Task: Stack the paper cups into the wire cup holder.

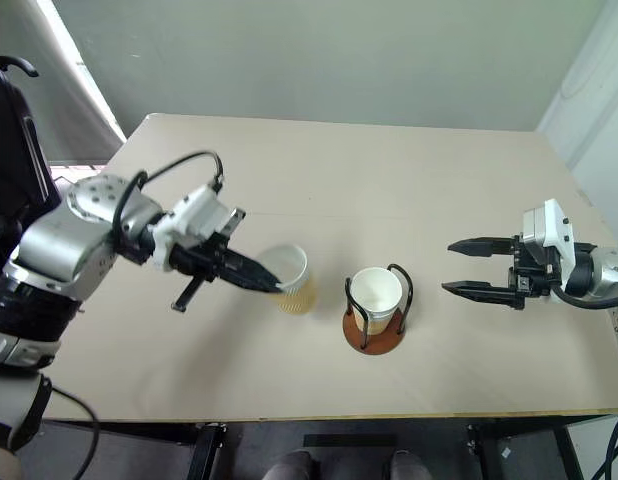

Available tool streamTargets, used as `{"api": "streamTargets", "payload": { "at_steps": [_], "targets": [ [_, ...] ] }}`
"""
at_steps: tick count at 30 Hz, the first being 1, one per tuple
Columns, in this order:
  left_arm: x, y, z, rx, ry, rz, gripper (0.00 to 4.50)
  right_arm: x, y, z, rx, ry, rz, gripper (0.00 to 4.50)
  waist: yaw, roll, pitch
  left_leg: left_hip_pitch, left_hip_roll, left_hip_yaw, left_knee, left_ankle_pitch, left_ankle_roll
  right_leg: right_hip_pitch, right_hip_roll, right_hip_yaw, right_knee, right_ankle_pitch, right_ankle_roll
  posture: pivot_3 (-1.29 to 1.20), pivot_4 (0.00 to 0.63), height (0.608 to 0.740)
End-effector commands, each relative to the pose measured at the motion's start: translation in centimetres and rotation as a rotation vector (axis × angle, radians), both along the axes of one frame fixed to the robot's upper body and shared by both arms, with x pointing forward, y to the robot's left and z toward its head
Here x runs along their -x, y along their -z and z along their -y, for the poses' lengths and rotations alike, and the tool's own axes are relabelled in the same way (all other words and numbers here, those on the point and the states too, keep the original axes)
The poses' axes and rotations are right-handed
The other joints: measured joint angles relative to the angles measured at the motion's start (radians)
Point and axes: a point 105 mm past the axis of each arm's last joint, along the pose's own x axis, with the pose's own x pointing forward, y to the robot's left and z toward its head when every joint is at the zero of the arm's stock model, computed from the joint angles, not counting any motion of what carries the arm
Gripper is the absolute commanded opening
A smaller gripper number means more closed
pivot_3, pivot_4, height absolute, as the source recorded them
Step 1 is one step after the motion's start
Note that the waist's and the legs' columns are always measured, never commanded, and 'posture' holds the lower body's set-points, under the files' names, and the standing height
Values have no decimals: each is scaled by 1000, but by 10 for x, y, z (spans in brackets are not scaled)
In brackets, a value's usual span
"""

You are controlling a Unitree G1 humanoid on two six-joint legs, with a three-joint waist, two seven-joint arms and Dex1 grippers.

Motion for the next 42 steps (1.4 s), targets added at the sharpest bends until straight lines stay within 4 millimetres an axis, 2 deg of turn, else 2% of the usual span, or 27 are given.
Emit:
{"api": "streamTargets", "payload": {
  "at_steps": [1,6,10,19,30,42],
  "targets": [
    [3,-29,5,53,38,10,23,2,-8,2,17,-8,36,3092,0,0,0,0,0,0,0,0,0,0,0,0,0,0,0,0,150,740],
    [0,-53,21,89,81,39,23,6,-4,4,30,-24,18,3092,0,0,0,0,0,0,1,0,0,1,0,0,-1,0,1,0,150,740],
    [2,-58,33,101,127,32,23,7,0,5,51,-28,22,3092,3,0,0,0,0,0,1,0,0,1,0,0,-1,1,1,0,150,740],
    [0,-47,58,102,202,-3,23,5,1,4,53,-24,28,3092,4,0,0,0,0,0,2,0,0,2,0,0,-1,2,3,0,150,740],
    [-9,-48,78,136,238,30,23,6,2,4,54,-8,33,3092,11,0,0,0,-1,0,3,0,0,4,0,1,-2,3,5,0,150,740],
    [-12,-26,85,77,259,47,23,7,1,4,50,1,35,3092,16,0,0,0,-1,0,3,0,0,4,1,1,-2,3,5,0,150,740]
  ]
}}
